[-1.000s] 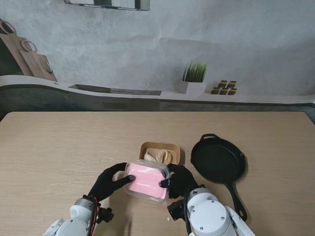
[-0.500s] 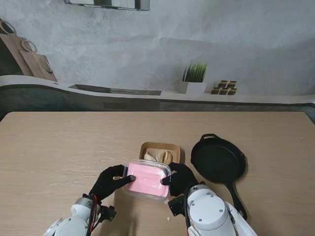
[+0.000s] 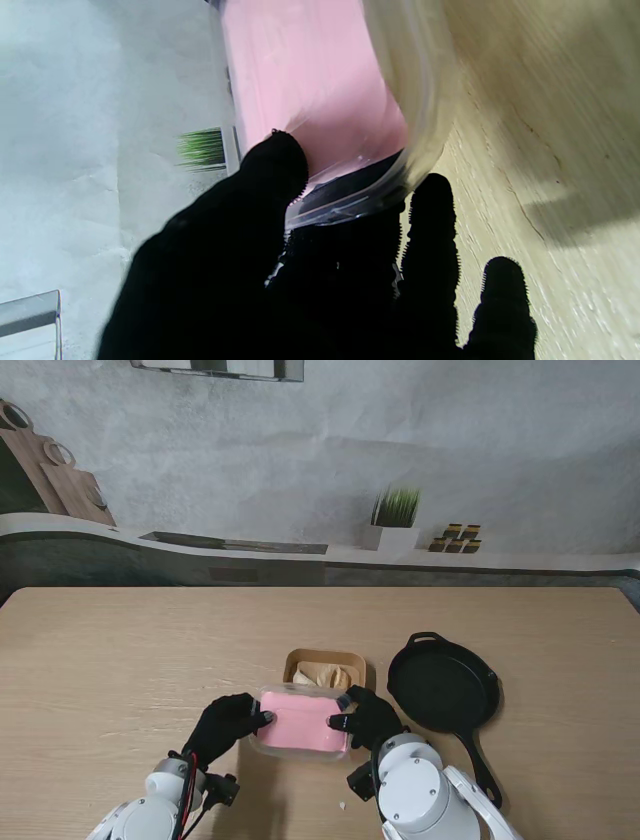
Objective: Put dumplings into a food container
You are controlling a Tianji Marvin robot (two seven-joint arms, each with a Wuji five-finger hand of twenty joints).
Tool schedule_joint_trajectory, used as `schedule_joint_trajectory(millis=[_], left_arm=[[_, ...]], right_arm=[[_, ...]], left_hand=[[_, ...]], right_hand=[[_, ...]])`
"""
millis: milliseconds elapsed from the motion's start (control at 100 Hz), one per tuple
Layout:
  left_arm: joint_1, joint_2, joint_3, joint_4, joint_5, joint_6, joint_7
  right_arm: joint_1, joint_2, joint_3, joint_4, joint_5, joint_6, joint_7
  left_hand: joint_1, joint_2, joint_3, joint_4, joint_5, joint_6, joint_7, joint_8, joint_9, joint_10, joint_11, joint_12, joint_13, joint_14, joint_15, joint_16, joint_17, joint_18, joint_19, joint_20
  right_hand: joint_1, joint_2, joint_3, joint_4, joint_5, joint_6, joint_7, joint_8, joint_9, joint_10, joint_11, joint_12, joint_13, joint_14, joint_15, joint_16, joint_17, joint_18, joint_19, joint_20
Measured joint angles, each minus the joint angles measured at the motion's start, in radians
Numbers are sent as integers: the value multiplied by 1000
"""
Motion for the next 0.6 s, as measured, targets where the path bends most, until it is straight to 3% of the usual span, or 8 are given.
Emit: schedule_joint_trajectory(millis=[110,230,310,470,600], left_arm=[[-3,-5,1,-7,-59,11,-2],[-9,-7,6,-6,-31,12,-2],[-14,-9,7,-5,-42,12,1],[-21,-15,5,-4,-123,10,4],[-26,-18,4,-8,-137,14,4]], right_arm=[[3,3,-4,13,-75,-12,1],[5,9,-4,32,-108,-41,-9],[4,8,-4,50,-140,-78,-56],[-4,4,8,89,-241,-177,-143],[-18,5,40,91,-265,-207,-135]], left_hand=[[0,-2,34,-8,4,9,0,17,15,11,0,2,1,2,9,14,4,1,2,19],[1,-2,61,-8,6,10,0,36,17,11,0,12,1,2,19,40,13,1,8,43],[1,-2,78,-8,15,19,0,45,26,11,0,13,1,2,19,41,14,1,12,44],[1,-2,79,-8,15,19,0,47,26,11,-1,23,1,2,19,51,14,1,12,65],[1,-2,88,-8,15,19,0,57,26,11,-3,26,1,2,19,52,14,-6,36,105]], right_hand=[[-46,15,-50,0,-77,1,-14,-2,-129,-16,-13,2,-126,-16,-60,-3,-79,-60,-58,14],[-76,51,-116,0,-176,0,-29,-25,-290,-54,-46,-4,-272,-61,-141,-18,-148,-136,-122,34],[-96,68,-143,0,-203,-1,-38,-44,-359,-67,-59,-17,-332,-82,-169,-30,-177,-165,-151,53],[-109,74,-144,0,-215,-3,-39,-45,-375,-77,-61,-21,-369,-98,-180,-33,-192,-188,-170,71],[-110,87,-145,0,-215,-3,-38,-45,-375,-77,-62,-25,-369,-99,-180,-35,-194,-189,-170,81]])
